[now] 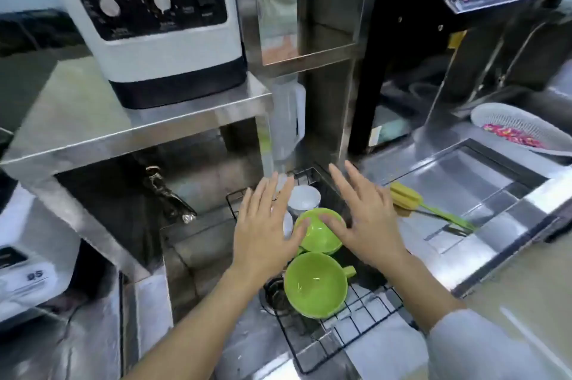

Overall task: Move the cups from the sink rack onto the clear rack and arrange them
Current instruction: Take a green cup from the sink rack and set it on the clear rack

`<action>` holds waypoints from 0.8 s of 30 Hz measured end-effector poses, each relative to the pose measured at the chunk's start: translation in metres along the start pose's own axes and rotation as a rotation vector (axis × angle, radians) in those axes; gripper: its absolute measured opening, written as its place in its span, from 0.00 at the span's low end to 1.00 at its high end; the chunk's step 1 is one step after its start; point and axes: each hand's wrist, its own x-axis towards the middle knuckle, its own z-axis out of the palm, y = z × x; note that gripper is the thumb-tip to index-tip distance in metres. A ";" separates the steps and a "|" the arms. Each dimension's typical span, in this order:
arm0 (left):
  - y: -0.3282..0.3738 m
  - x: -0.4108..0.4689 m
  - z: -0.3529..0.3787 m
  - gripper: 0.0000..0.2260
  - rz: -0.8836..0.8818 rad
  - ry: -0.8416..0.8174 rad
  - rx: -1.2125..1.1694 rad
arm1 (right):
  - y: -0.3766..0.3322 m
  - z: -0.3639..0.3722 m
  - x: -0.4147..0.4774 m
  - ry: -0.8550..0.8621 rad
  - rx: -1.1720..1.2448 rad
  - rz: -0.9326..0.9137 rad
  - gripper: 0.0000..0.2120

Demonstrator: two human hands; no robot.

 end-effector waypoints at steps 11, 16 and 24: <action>-0.011 -0.043 0.065 0.19 -0.140 -0.623 0.220 | 0.040 0.054 -0.052 -0.641 0.076 0.187 0.27; -0.009 -0.045 0.069 0.12 -0.120 -0.721 0.312 | 0.043 0.063 -0.056 -0.822 0.118 0.284 0.21; -0.008 -0.047 0.066 0.14 -0.244 -0.575 0.098 | 0.044 0.069 -0.053 -1.017 0.203 0.408 0.13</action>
